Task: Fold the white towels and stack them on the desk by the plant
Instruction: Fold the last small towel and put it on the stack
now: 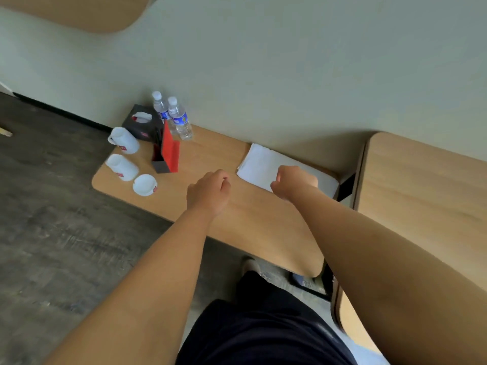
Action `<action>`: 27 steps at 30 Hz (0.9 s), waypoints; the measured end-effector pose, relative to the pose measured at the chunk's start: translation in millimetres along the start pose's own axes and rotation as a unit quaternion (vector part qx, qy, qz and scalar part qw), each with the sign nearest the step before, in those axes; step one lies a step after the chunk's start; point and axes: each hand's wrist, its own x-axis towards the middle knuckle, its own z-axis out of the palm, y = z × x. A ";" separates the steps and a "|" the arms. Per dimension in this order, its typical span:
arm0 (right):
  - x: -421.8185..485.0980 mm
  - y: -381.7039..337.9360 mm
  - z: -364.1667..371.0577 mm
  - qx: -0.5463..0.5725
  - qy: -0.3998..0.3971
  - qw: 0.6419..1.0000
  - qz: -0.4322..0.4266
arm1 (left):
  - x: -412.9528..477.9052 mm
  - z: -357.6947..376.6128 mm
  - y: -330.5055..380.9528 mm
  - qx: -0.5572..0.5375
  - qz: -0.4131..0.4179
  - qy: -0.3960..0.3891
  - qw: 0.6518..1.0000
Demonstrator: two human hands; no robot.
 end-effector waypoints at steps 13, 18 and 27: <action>116.0 28.9 47.9 0.369 -0.069 0.913 0.158 | 116.3 71.0 22.2 -0.416 -0.184 -0.079 0.887; 162.7 26.9 78.0 0.626 -0.016 0.735 0.261 | 160.0 125.3 26.6 -0.491 -0.268 -0.131 0.819; 205.2 53.8 176.3 0.810 -0.041 0.441 0.385 | 199.0 245.8 5.7 -0.549 -0.378 -0.248 0.703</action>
